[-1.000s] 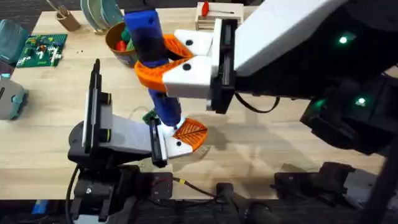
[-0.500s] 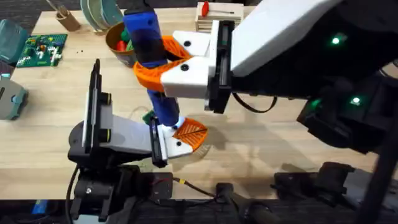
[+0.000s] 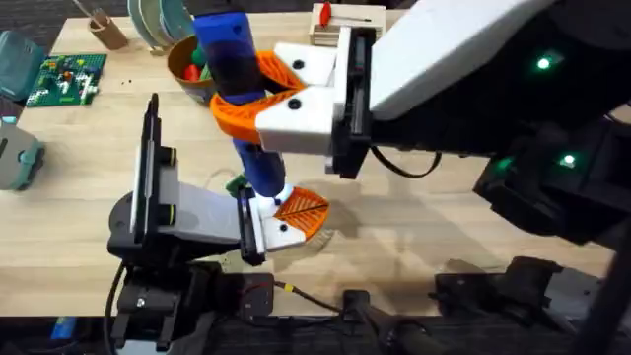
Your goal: Pick up the gripper from the table and insert it into the empty holder that is missing its gripper. Then pick up a screw, insert it into the mounting hole, and use the screwdriver to tighten it. Finally, clean up the table by picking up the vegetable and placing it into the bucket.
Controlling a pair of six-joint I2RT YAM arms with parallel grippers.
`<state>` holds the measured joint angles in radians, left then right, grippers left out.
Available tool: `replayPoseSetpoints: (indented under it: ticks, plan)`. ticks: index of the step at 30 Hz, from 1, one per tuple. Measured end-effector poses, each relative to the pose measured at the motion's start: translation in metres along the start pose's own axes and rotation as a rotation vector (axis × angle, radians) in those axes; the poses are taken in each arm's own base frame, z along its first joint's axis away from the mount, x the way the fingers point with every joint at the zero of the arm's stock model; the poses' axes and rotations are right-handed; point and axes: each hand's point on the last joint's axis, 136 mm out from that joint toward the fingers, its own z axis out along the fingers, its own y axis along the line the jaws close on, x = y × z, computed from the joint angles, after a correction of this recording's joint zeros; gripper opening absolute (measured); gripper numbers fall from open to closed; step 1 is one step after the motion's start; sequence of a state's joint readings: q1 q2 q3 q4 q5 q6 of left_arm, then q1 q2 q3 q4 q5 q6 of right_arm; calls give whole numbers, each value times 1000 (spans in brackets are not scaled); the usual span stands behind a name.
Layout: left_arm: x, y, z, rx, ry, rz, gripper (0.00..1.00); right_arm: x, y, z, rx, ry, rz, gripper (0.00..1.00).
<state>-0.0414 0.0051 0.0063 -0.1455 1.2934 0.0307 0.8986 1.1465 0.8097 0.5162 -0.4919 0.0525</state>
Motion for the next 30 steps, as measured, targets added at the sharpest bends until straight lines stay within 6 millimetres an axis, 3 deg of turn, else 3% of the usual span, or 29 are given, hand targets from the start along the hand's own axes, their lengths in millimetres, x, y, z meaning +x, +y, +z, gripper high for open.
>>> replayPoseSetpoints:
  ticks: [30]
  plan:
    - [0,0,0,0,0,0,16,4,0,0,1,18,6,11]
